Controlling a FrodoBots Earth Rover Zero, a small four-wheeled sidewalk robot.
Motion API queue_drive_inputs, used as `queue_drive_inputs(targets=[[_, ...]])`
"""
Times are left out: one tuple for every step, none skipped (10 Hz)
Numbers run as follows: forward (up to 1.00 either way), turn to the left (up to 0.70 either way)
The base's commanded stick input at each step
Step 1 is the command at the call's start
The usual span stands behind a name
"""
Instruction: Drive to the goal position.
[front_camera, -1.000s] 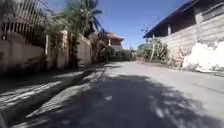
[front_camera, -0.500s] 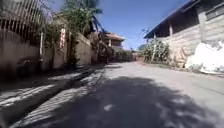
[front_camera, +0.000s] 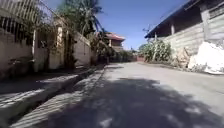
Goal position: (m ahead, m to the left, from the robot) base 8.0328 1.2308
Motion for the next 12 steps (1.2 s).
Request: queue_drive_inputs(targets=[[0.7, -0.03], [0.7, -0.03], [0.7, -0.03], [0.7, -0.03], [0.7, -0.03], [0.7, -0.03], [0.7, -0.03], [0.7, -0.03], [0.7, -0.03], [0.7, -0.03], [0.7, -0.03], [0.7, -0.03]])
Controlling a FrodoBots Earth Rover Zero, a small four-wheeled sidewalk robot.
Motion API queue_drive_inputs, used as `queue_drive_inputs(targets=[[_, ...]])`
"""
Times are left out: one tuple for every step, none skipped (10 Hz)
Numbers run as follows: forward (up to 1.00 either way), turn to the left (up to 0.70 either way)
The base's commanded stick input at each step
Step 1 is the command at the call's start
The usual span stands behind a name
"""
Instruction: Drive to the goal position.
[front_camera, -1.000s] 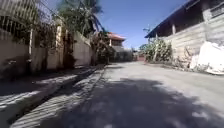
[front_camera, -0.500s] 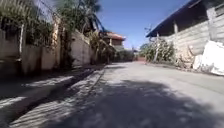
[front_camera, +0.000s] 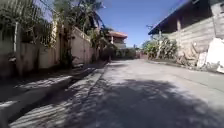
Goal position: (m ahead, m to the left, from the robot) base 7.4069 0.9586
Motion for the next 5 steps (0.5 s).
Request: queue_drive_inputs(targets=[[0.7, -0.03], [0.7, -0.03], [0.7, -0.03], [0.7, -0.03], [0.7, -0.03]])
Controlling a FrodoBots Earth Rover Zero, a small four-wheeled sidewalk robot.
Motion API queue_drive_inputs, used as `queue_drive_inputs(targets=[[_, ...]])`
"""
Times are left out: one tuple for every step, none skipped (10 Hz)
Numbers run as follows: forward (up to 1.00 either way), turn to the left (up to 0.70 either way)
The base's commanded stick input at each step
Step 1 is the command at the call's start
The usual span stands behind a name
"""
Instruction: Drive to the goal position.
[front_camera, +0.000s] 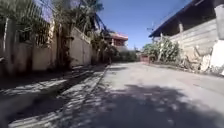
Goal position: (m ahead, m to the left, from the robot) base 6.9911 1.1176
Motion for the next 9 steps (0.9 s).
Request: queue_drive_inputs(targets=[[0.7, -0.03], [0.7, -0.03], [0.7, -0.03], [0.7, -0.03], [0.7, -0.03], [0.7, -0.03], [0.7, -0.03], [0.7, -0.03], [0.7, -0.03]])
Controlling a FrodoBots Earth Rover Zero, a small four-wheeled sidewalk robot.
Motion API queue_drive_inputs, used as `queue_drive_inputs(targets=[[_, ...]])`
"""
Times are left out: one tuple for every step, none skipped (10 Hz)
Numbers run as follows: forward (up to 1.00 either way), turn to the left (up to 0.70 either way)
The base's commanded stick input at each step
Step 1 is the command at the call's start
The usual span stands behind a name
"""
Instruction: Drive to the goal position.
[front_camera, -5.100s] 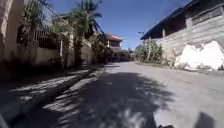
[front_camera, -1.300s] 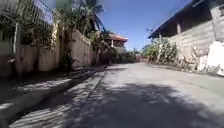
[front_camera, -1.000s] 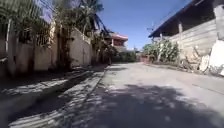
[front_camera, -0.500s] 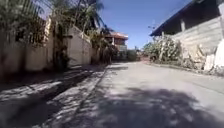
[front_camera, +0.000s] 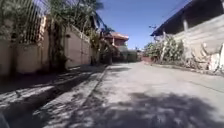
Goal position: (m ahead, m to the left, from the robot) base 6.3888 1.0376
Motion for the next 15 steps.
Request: queue_drive_inputs(targets=[[0.7, -0.03], [0.7, -0.03], [0.7, -0.03], [0.7, -0.03], [0.7, -0.03], [0.7, -0.03], [0.7, -0.03], [0.7, -0.03], [0.7, -0.03], [0.7, -0.03], [0.7, -0.03], [0.7, -0.03], [0.7, -0.03], [0.7, -0.03], [0.7, -0.03]])
